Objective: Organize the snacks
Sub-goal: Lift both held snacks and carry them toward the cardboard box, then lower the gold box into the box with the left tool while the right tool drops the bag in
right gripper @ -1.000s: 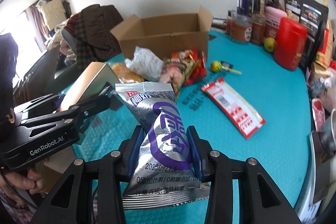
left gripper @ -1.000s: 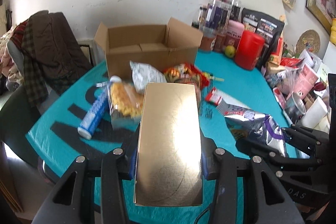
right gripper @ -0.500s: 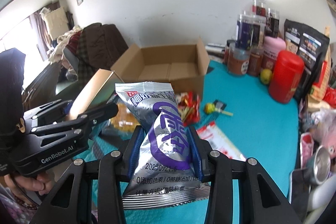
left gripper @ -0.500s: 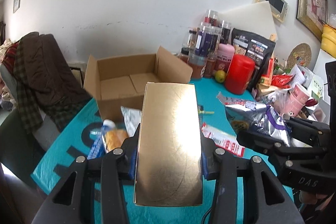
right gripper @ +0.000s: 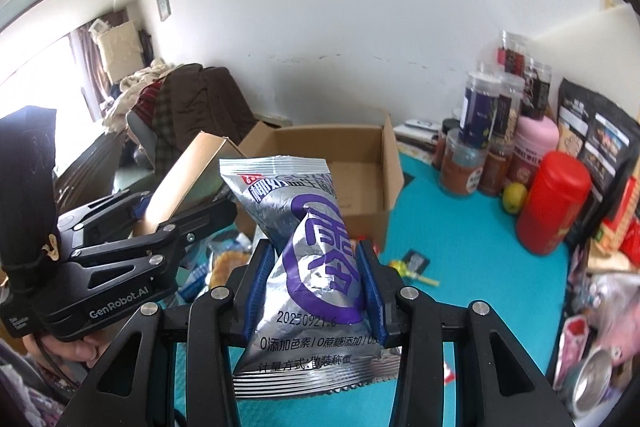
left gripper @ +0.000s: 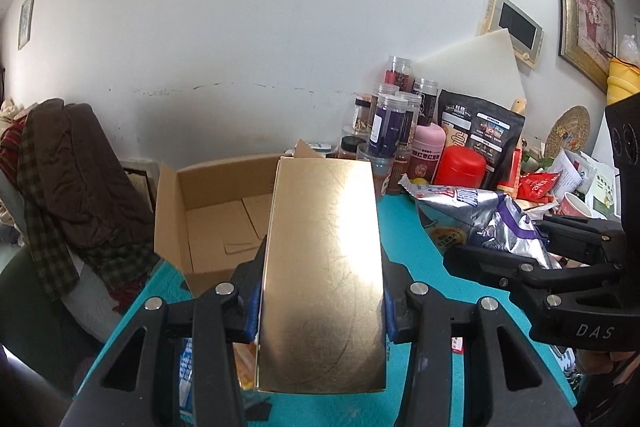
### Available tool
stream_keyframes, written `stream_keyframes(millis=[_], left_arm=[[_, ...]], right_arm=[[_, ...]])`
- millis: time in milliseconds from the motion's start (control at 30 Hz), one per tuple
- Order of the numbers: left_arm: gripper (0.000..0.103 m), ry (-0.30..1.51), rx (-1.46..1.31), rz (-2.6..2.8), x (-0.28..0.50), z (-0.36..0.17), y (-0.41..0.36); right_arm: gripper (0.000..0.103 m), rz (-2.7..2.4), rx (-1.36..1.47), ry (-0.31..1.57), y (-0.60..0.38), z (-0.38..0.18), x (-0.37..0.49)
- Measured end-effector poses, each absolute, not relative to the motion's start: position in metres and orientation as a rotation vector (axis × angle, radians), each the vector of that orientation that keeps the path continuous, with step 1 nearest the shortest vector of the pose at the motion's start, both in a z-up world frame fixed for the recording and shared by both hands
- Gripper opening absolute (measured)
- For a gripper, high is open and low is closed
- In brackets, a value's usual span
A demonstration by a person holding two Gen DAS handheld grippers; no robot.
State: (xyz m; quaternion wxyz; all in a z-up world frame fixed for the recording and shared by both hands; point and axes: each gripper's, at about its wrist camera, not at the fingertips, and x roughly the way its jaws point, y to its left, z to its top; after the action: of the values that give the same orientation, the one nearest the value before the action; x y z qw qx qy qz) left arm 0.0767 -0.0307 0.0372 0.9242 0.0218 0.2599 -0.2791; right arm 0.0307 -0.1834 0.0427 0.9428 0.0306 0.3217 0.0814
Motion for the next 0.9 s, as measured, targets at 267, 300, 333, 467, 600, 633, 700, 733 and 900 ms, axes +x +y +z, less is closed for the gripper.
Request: stream_keyframes(millis=[267,300,333,467,600,633,700,733,900], left_arm=[[0.044,0.521,0.037,-0.557,0.106,0.043,-0.035],[0.044,0.521,0.036,-0.555,0.11,0.043,-0.036],[0.044,0.522,0.036,-0.551,0.114,0.043,-0.037],[0.044,0.535,0.031,-0.535,0.137,0.039,-0.038],[0.044,0.55,0.03,-0.516,0.157,0.034,-0.04],[0.044,0.554,0.032,-0.51,0.162,0.033,-0.04],[0.044,0.562,0.033,-0.501,0.172,0.029,-0.041],[0.044,0.568,0.034,-0.497,0.176,0.027,-0.041],[0.044,0.613,0.039,-0.473,0.203,0.012,-0.044]], right_arm=[[0.042,0.17,0.067,0.625,-0.191,0.049,0.062],[0.042,0.169,0.068,0.621,-0.192,0.049,0.066],[0.042,0.168,0.072,0.619,-0.194,0.049,0.072],[0.042,0.162,0.076,0.619,-0.197,0.048,0.093],[0.042,0.155,0.085,0.629,-0.2,0.043,0.115],[0.042,0.155,0.086,0.633,-0.202,0.041,0.121],[0.042,0.151,0.083,0.634,-0.202,0.039,0.131],[0.042,0.149,0.079,0.636,-0.202,0.038,0.137],[0.042,0.159,0.074,0.667,-0.198,0.025,0.164]])
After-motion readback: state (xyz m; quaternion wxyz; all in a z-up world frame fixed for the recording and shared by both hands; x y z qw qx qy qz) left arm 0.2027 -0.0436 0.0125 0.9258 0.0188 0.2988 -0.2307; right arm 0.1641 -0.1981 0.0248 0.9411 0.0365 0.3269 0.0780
